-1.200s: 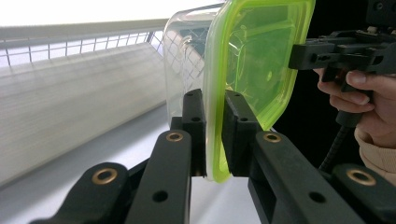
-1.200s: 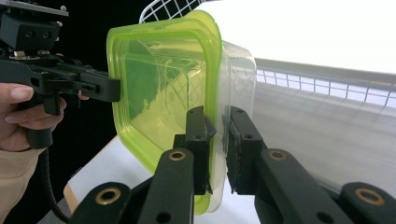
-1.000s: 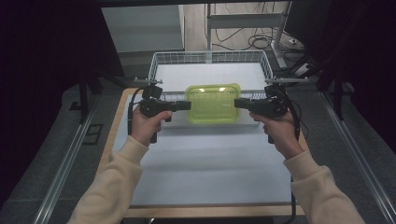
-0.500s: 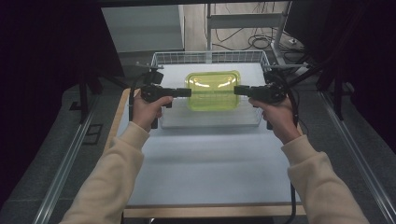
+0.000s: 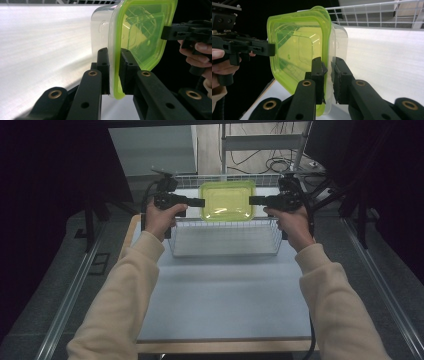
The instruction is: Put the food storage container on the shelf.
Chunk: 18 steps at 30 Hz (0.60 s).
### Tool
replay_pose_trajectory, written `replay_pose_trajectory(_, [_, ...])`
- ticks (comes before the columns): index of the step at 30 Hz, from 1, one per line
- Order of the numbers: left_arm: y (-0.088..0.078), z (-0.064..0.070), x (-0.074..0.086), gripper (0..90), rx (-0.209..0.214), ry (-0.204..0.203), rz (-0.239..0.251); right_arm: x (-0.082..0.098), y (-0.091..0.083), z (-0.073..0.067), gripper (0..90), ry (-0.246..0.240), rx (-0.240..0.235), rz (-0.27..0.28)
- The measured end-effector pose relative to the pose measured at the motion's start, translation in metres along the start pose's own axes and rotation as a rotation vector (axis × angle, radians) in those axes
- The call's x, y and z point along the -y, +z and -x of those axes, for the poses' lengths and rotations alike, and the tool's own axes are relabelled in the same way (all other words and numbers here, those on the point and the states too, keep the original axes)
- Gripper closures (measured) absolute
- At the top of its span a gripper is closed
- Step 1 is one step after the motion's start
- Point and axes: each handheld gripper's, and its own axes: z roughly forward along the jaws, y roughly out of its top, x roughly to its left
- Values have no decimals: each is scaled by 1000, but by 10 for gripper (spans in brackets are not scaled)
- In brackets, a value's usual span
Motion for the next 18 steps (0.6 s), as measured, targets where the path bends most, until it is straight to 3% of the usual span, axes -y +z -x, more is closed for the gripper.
replay_pose_trajectory(10, [17,-19,-16,803,-13,-55,-46,-13,21,19,800,61,12,-26])
replay_pose_trajectory(12, [20,-21,-18,804,16,-91,-32,-13,27,26,794,86,24,-40])
replay_pose_trajectory(15, [24,-24,-22,804,18,-103,-29,-14,30,33,790,127,20,-35])
replay_pose_trajectory(18, [28,-28,-26,802,13,-127,-13,-16,34,37,777,126,27,-23])
